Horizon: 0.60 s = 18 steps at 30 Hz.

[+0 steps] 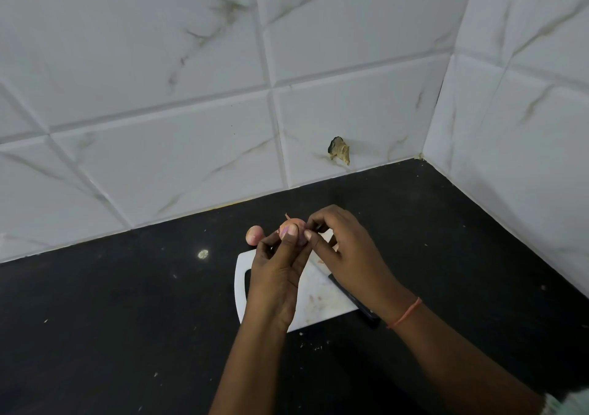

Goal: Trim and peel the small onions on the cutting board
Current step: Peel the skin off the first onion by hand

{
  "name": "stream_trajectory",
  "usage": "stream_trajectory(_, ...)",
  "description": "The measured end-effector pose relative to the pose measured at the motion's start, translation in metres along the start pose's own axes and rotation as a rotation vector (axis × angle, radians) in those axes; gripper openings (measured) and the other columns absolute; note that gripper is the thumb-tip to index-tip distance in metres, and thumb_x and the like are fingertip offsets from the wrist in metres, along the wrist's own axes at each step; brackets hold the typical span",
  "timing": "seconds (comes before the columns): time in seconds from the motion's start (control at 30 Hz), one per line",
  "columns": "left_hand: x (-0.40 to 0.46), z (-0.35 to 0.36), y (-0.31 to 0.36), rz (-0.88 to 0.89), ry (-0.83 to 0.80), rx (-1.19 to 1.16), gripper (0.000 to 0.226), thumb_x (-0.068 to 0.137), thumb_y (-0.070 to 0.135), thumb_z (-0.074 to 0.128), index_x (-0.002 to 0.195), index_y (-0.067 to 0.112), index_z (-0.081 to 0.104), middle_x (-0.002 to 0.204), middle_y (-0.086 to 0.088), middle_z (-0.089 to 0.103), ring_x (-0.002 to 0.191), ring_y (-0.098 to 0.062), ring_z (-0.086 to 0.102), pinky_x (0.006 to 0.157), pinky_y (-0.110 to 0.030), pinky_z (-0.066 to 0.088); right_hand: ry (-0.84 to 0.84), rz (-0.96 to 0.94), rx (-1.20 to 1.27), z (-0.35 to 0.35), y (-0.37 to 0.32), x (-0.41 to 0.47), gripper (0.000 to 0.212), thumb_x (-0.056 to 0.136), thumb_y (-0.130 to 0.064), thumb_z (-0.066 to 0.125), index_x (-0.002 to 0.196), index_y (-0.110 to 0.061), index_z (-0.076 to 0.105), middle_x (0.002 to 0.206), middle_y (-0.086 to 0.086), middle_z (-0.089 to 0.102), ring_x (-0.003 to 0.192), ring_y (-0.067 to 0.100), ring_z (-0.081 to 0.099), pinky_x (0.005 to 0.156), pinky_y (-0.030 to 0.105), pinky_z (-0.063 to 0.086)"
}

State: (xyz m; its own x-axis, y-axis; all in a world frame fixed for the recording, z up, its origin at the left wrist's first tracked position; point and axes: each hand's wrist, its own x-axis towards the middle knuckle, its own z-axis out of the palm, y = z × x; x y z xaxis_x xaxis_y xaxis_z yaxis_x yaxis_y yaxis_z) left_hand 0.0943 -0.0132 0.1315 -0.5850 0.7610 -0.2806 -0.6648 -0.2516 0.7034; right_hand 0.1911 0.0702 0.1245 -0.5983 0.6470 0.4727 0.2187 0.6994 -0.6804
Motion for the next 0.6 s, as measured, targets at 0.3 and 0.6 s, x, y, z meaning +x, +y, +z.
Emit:
stream_trajectory(0.3,0.0048,-0.0039,-0.002,-0.023,0.002,0.049,0.025,0.088,0.014,0.069,0.11,0.002,0.064,0.112,-0.016,0.07,0.107,-0.024,0.071,0.099,-0.041,0.054,-0.02,-0.002,0.088,-0.0028,-0.0005,-0.0004,0.025,0.092,-0.039,0.057,0.112,-0.024,0.059,0.108,-0.013,0.06,0.103,0.006,0.056,0.084,0.014,0.048)
stream_trajectory(0.6,0.0052,-0.0049,-0.0006,-0.072,0.006,0.002,0.034,0.083,0.011,0.071,0.114,-0.001,0.064,0.104,-0.015,0.067,0.096,-0.021,0.071,0.091,-0.038,0.059,0.071,-0.012,0.086,0.0005,0.0016,-0.0002,0.006,0.092,-0.017,0.064,0.097,-0.016,0.064,0.096,-0.007,0.062,0.091,0.005,0.059,0.077,0.01,0.048)
